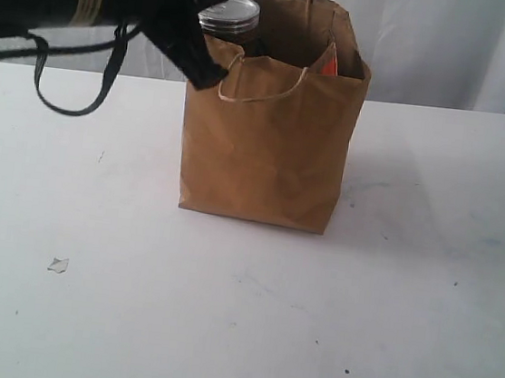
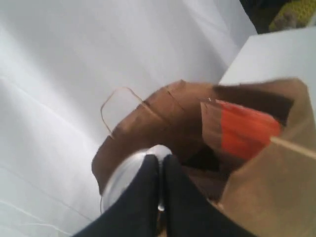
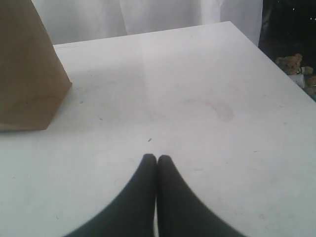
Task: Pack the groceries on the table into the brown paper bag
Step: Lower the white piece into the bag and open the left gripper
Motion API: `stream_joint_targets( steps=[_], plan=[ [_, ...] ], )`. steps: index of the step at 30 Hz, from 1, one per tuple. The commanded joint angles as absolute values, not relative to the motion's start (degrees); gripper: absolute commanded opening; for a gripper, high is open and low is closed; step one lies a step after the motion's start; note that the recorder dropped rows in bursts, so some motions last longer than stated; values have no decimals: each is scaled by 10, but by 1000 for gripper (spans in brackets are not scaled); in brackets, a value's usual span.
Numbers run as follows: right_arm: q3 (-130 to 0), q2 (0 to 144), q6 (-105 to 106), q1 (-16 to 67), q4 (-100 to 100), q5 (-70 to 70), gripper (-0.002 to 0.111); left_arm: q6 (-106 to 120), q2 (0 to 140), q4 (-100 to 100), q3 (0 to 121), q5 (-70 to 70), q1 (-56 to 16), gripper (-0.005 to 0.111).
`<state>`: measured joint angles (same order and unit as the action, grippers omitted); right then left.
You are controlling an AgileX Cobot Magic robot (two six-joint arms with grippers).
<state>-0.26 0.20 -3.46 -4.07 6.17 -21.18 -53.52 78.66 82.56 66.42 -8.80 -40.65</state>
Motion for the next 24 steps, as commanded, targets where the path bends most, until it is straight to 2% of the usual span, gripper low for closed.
stream_joint_targets(
  steps=[1, 7, 13, 17, 24],
  plan=[
    [0, 0, -36, -46, 61, -209, 0, -507, 829, 727, 732, -132, -407, 0],
    [0, 0, -36, -46, 61, -209, 0, -481, 893, 634, 766, -170, -402, 0],
    [0, 0, -36, -46, 61, -209, 0, -463, 943, 467, 766, -391, -378, 0],
    [0, 0, -36, -46, 61, -209, 0, -370, 964, 361, 766, -361, -378, 0],
    [0, 0, -36, -46, 61, -209, 0, -251, 986, 350, 766, -311, -378, 0]
  ],
)
